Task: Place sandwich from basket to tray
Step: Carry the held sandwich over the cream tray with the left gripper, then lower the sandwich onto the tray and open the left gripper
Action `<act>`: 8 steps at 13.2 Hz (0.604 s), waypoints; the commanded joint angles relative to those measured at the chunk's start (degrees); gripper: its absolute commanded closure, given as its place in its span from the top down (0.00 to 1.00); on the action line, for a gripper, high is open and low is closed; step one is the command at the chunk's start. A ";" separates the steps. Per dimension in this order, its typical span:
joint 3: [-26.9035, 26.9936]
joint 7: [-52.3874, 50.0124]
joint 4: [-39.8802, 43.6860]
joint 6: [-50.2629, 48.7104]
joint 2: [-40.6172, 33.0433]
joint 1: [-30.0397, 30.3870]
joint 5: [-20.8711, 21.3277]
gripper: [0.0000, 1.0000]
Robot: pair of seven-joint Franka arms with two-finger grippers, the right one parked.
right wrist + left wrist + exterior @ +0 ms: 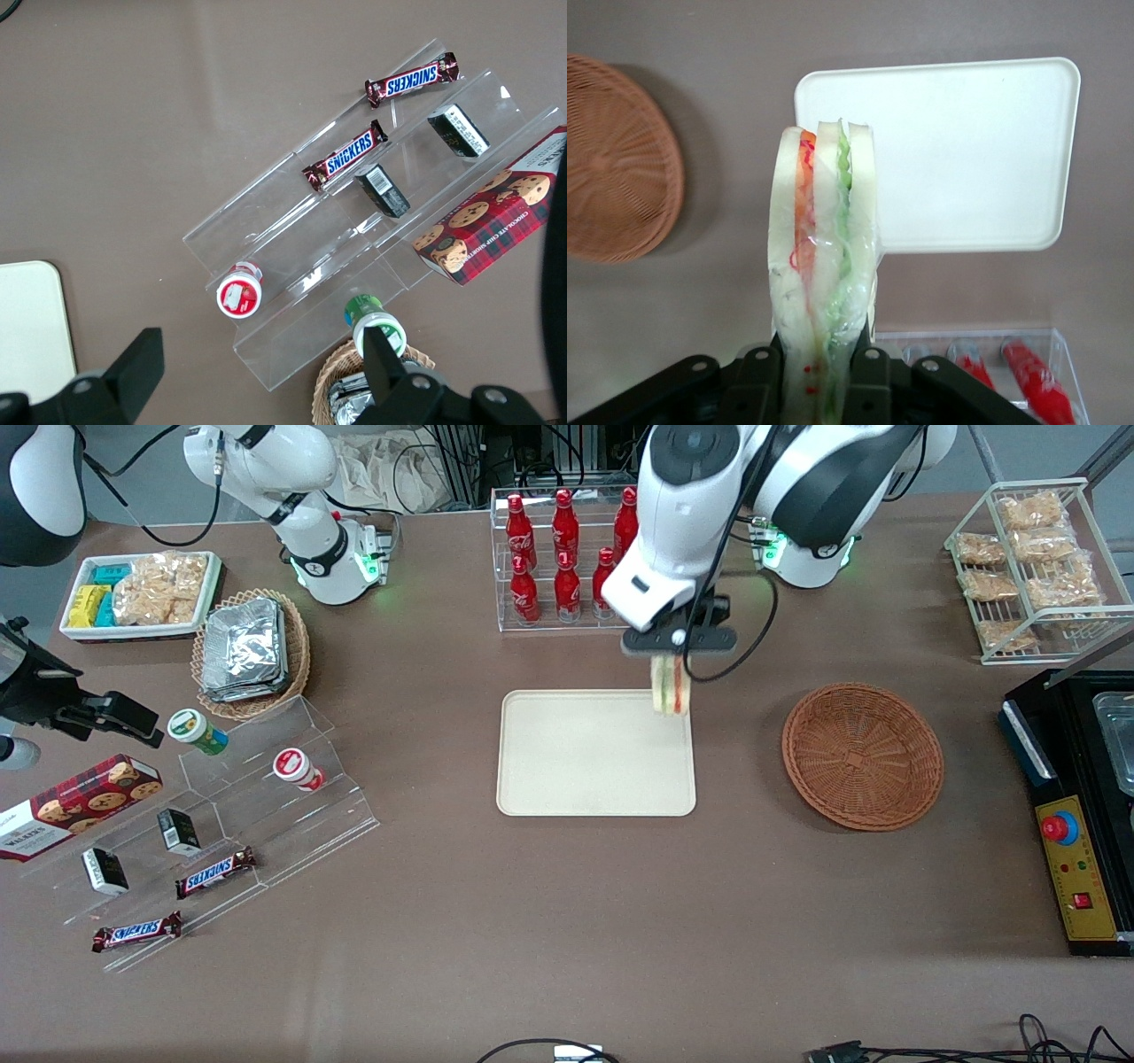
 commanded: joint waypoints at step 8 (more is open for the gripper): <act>2.56 -0.17 -24.04 39.13 13.40 3.79 9.64 0.00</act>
